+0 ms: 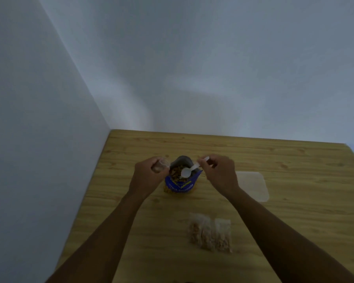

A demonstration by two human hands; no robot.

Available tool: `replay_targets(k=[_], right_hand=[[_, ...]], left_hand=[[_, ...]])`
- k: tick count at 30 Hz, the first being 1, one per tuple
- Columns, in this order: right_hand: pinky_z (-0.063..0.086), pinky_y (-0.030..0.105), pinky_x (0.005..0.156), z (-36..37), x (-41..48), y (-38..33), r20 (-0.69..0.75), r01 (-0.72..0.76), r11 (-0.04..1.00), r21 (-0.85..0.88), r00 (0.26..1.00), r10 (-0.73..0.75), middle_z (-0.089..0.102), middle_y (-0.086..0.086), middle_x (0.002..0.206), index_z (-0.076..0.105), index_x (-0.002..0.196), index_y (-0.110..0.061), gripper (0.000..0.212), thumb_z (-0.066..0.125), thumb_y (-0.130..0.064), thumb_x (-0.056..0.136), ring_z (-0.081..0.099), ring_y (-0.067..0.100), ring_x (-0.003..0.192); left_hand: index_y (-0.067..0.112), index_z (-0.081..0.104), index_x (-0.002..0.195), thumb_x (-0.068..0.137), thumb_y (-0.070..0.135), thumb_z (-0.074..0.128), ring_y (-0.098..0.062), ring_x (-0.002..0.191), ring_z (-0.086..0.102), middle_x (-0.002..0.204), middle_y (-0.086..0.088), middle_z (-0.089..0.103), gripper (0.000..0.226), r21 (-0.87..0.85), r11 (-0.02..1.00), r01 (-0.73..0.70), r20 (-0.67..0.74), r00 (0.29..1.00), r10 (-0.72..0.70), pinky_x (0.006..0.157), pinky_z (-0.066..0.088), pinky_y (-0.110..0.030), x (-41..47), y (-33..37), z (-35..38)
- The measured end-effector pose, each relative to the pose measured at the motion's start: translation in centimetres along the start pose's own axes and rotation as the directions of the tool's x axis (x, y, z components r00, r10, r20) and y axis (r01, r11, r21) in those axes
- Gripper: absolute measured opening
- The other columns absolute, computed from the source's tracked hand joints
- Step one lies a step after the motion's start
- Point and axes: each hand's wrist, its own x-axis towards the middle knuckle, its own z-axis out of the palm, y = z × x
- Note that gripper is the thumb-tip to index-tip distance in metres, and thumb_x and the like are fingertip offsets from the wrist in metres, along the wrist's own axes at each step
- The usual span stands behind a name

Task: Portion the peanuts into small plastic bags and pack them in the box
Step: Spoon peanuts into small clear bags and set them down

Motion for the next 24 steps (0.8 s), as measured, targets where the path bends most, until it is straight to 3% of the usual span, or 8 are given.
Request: replay_targets(k=[4, 9, 12, 15, 17, 20, 24], right_hand=[[0.044, 0.009, 0.064, 2.4, -1.4, 0.8, 0.067, 0.024, 0.996, -0.082, 0.998, -0.019, 0.075, -0.009, 0.078, 0.082, 0.091, -0.019, 0.011, 0.072, -0.024, 0.091, 0.059, -0.009, 0.060], [0.051, 0.018, 0.064, 3.6, -1.4, 0.3, 0.023, 0.046, 0.993, -0.106, 0.999, -0.044, 0.077, -0.002, 0.077, 0.082, 0.087, -0.015, 0.012, 0.072, -0.020, 0.091, 0.064, 0.002, 0.062], [0.044, 0.021, 0.057, 3.0, -0.5, -0.1, 0.058, 0.094, 0.983, -0.161, 0.995, -0.085, 0.072, -0.005, 0.068, 0.081, 0.083, -0.016, 0.016, 0.070, -0.023, 0.092, 0.058, 0.002, 0.054], [0.052, 0.027, 0.059, 2.7, -0.3, 0.0, 0.127, 0.169, 0.967, -0.188, 0.981, -0.147, 0.075, -0.001, 0.073, 0.079, 0.084, -0.016, 0.015, 0.068, -0.023, 0.092, 0.065, 0.011, 0.059], [0.052, 0.024, 0.060, 3.1, -0.6, -0.2, 0.157, 0.179, 0.965, -0.194, 0.976, -0.150, 0.076, 0.000, 0.074, 0.080, 0.086, -0.015, 0.015, 0.069, -0.023, 0.092, 0.065, 0.011, 0.060], [0.044, 0.017, 0.055, 4.1, -0.9, -0.6, 0.109, 0.088, 0.980, -0.180, 0.992, -0.069, 0.072, 0.002, 0.063, 0.079, 0.078, -0.010, 0.021, 0.068, -0.022, 0.093, 0.060, 0.008, 0.052], [0.051, 0.025, 0.055, 3.9, -0.6, -0.6, 0.048, -0.140, 0.988, -0.068, 0.989, 0.143, 0.067, -0.008, 0.056, 0.080, 0.076, -0.019, 0.022, 0.068, -0.026, 0.093, 0.058, 0.002, 0.045]], left_hand=[[0.012, 0.073, 0.114, 0.082, 0.019, 0.076, 0.001, 0.085, 0.067, 0.100, 0.002, 0.075, 0.033, 0.030, 1.000, 0.006, 0.019, 1.000, -0.006, 0.068, 0.047, -0.002, -0.5, -1.1, 0.1], [0.016, 0.074, 0.113, 0.080, 0.021, 0.076, 0.004, 0.085, 0.068, 0.098, 0.004, 0.076, 0.033, 0.033, 0.999, -0.003, 0.053, 0.999, 0.002, 0.074, 0.058, -0.021, -0.8, -1.8, 0.2], [0.017, 0.073, 0.114, 0.081, 0.022, 0.075, 0.005, 0.084, 0.068, 0.099, 0.007, 0.075, 0.034, 0.030, 1.000, 0.003, 0.063, 0.998, -0.005, 0.074, 0.059, -0.024, -0.8, -1.9, 0.1], [0.016, 0.074, 0.113, 0.081, 0.020, 0.075, 0.006, 0.080, 0.069, 0.099, 0.006, 0.076, 0.033, 0.024, 0.999, -0.030, 0.068, 0.997, 0.029, 0.071, 0.059, -0.025, -0.8, -2.1, 0.1], [0.016, 0.074, 0.112, 0.081, 0.019, 0.075, 0.009, 0.080, 0.068, 0.097, 0.006, 0.076, 0.032, 0.011, 1.000, -0.027, 0.069, 0.997, 0.026, 0.071, 0.059, -0.023, -0.8, -2.2, 0.2], [0.017, 0.074, 0.113, 0.081, 0.026, 0.075, 0.006, 0.084, 0.068, 0.099, 0.007, 0.076, 0.034, 0.011, 1.000, -0.012, 0.077, 0.997, 0.011, 0.074, 0.060, -0.026, -0.8, -2.5, 0.3], [0.016, 0.073, 0.114, 0.081, 0.026, 0.075, 0.002, 0.086, 0.069, 0.099, 0.006, 0.076, 0.034, 0.006, 1.000, -0.019, 0.078, 0.997, 0.018, 0.075, 0.060, -0.029, -0.8, -2.5, 0.1]])
